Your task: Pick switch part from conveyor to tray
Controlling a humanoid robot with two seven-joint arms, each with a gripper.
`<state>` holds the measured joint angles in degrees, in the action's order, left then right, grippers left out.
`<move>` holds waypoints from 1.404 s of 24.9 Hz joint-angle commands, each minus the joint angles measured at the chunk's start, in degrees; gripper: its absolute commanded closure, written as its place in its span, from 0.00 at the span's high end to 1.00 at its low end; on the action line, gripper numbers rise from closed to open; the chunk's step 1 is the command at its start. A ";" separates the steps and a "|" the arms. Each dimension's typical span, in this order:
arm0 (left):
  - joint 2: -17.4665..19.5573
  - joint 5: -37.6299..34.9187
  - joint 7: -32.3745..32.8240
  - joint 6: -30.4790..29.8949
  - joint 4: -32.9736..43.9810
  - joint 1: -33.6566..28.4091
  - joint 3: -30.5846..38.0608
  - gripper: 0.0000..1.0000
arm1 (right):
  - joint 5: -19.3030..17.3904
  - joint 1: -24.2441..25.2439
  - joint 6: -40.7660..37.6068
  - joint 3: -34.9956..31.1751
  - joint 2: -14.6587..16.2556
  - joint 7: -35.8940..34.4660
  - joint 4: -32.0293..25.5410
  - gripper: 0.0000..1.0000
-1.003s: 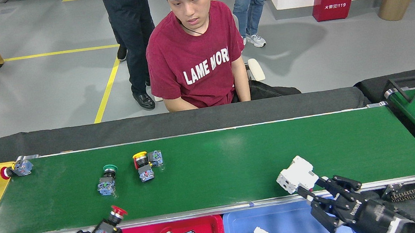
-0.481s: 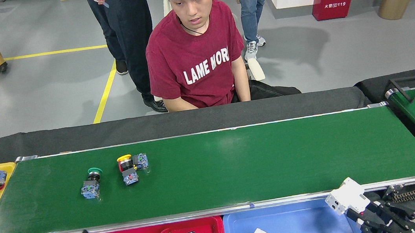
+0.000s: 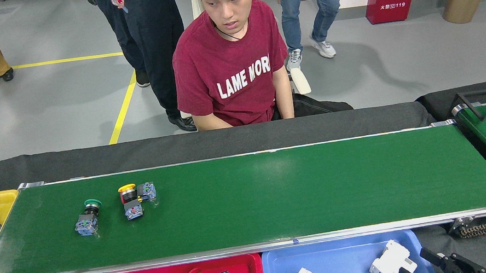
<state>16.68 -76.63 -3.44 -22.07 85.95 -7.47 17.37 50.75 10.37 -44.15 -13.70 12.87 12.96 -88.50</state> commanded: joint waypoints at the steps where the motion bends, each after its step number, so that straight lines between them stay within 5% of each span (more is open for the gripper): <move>1: 1.33 0.34 2.12 -1.14 -1.84 3.08 -0.06 1.00 | -1.79 -4.04 -0.85 -1.33 -1.18 0.14 -0.97 0.98; 8: 2.30 -6.43 1.33 -1.05 -23.20 19.78 -0.32 1.00 | 4.36 -14.68 2.05 -0.98 -3.82 1.01 -0.62 0.98; 15: 3.79 -6.52 0.89 0.79 -32.51 24.87 -2.52 1.00 | 14.91 -15.21 26.21 2.54 -7.77 0.75 -0.88 0.98; 19: 3.88 -6.52 -1.22 3.17 -40.77 30.06 -5.51 0.97 | 20.01 -13.18 32.19 2.54 -9.79 0.14 -3.78 0.98; 21: 4.06 -6.52 -2.80 5.37 -45.17 32.52 -7.09 0.85 | 21.50 -12.04 33.34 2.54 -10.41 -2.33 -4.40 0.98; 24: 4.23 -6.43 -6.58 9.41 -51.58 37.00 -10.34 0.32 | 24.49 -7.65 33.42 2.89 -11.20 -10.06 -6.51 0.98; 26: 4.94 -6.43 -9.48 9.76 -54.84 37.97 -10.52 0.15 | 26.33 -6.24 33.51 4.74 -12.34 -13.58 -6.95 0.98; 31: 5.02 -6.34 -13.26 8.71 -53.96 35.60 -12.72 0.03 | 26.77 -5.01 33.51 5.62 -12.43 -17.71 -6.86 0.98; 35: 5.55 -5.55 -13.17 -1.22 -35.68 24.35 -12.72 0.02 | 27.21 -2.90 33.34 7.55 -12.26 -18.41 -7.12 0.98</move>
<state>21.48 -82.45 -16.10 -18.85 45.93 18.44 4.37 77.88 7.35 -10.54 -6.56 0.39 -4.27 -94.68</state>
